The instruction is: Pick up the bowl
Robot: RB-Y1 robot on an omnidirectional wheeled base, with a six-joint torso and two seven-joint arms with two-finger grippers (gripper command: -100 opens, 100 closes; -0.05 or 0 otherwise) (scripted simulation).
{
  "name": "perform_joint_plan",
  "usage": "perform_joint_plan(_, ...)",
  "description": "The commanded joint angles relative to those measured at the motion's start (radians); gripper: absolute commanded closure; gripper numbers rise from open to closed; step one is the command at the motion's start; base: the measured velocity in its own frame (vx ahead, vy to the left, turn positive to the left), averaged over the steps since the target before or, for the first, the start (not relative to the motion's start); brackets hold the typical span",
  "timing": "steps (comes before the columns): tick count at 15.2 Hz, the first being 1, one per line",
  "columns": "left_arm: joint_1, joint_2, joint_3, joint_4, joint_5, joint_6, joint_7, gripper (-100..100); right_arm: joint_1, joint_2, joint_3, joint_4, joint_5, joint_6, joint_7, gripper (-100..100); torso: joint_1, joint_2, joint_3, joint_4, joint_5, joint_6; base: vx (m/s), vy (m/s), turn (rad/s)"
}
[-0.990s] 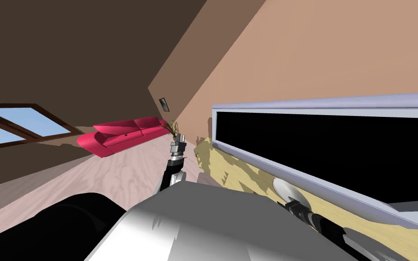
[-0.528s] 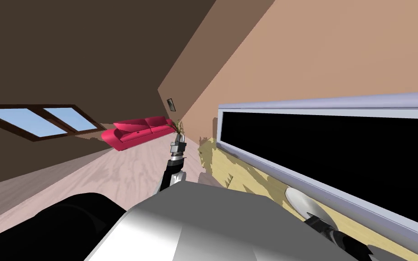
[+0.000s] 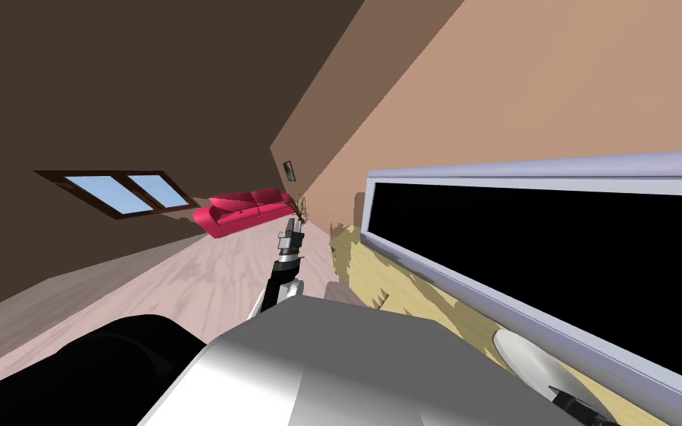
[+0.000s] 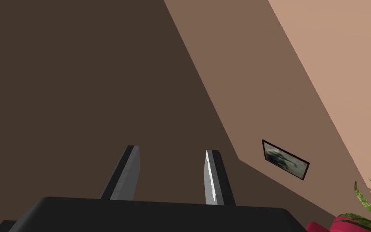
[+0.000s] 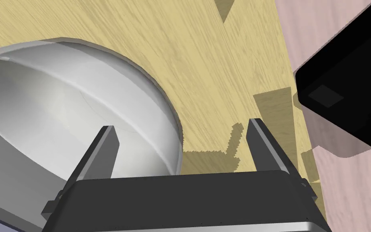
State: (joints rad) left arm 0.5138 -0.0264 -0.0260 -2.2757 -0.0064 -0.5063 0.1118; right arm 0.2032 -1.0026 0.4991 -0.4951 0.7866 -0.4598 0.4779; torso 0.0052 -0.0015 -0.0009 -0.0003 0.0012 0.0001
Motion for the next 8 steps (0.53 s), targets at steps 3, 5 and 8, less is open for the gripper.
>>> perform_joint_plan(3, 0.000, 0.000, 0.000, 0.000, 0.000, 0.000, 0.000, 0, 0.013, -0.018, 0.046, 0.055, 0.034, 0.008, 0.007, -100, 0.000, 0.000, 0.000, 0.000, 0.000, 0.000, 0.042, 0.066, 0.191)
perform_joint_plan(5, 0.000, 0.000, 0.000, 0.000, 0.000, 0.000, 0.000, 0, 0.013, -0.018, 0.046, 0.042, 0.034, 0.008, 0.007, -100, 0.000, 0.000, 0.000, 0.000, 0.000, 0.000, 0.029, 0.039, 0.028)
perform_joint_plan(8, 0.000, 0.000, 0.000, 0.000, 0.000, 0.000, 0.000, 0, 0.013, -0.019, 0.051, 0.064, 0.038, 0.008, 0.008, -100, -0.004, 0.002, 0.001, 0.000, -0.001, 0.001, 0.003, 0.004, -0.004)
